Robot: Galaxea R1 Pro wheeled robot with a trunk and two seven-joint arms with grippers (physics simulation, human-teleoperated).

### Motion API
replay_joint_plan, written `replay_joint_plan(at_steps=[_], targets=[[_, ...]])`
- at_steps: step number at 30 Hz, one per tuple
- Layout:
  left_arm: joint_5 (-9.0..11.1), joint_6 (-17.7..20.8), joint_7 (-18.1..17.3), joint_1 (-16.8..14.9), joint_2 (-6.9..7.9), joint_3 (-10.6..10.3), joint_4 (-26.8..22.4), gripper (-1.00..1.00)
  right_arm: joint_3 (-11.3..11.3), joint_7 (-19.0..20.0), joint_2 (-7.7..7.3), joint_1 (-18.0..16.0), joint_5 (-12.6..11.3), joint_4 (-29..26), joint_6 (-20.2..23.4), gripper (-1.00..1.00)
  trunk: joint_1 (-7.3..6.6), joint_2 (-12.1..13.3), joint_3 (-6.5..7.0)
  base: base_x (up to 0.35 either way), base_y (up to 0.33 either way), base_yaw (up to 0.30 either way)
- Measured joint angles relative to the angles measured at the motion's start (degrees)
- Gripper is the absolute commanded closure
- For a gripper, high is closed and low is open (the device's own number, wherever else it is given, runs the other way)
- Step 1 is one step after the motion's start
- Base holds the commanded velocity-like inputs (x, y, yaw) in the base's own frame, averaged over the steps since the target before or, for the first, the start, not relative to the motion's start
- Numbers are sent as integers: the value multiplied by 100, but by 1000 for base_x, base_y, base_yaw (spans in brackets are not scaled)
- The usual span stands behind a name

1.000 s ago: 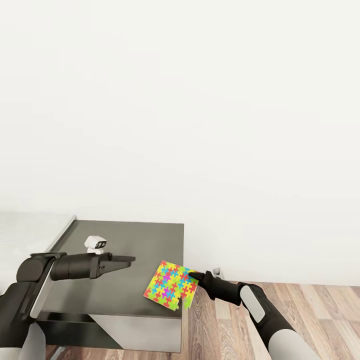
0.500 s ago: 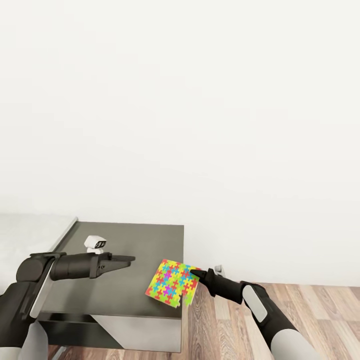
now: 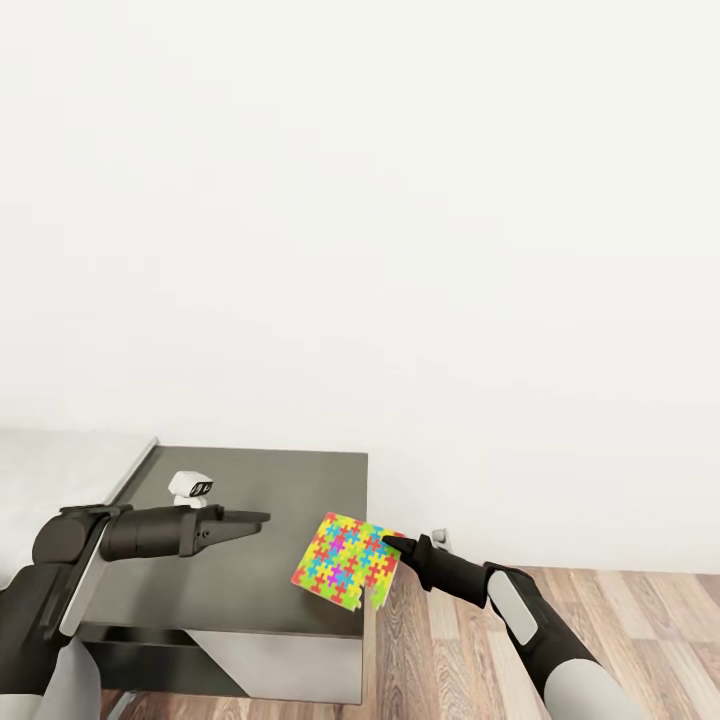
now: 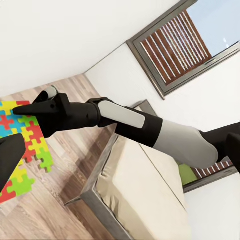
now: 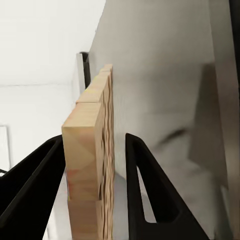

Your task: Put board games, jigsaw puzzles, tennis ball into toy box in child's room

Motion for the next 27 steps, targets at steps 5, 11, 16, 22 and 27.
replay_joint_plan(at_steps=[5, 11, 16, 22, 27], targets=[[-3, 0, 0, 0, 0, -5, 3, -100, -7, -48, -2, -3, 15, -22, -1, 100, -110, 201, 90, 0, 0, 0], [-7, 0, 0, 0, 0, 2, 30, -100, 0, -49, -15, 55, 11, -483, 35, 100, -242, 442, 198, 0, 0, 0], [-8, 0, 0, 0, 6, 3, 68, -100, -9, -13, -16, 91, 10, -578, 9, 100, -352, 643, 288, 0, 0, 0], [-12, 0, 0, -7, 9, 4, 75, -100, -10, -4, -16, 101, 4, -600, -4, 100, -484, 884, 416, 0, 0, 30], [-21, 0, 0, -8, 4, -1, 75, -100, -13, 0, -16, 108, 7, -605, -10, 100, -594, 1085, 547, 0, 0, 64]])
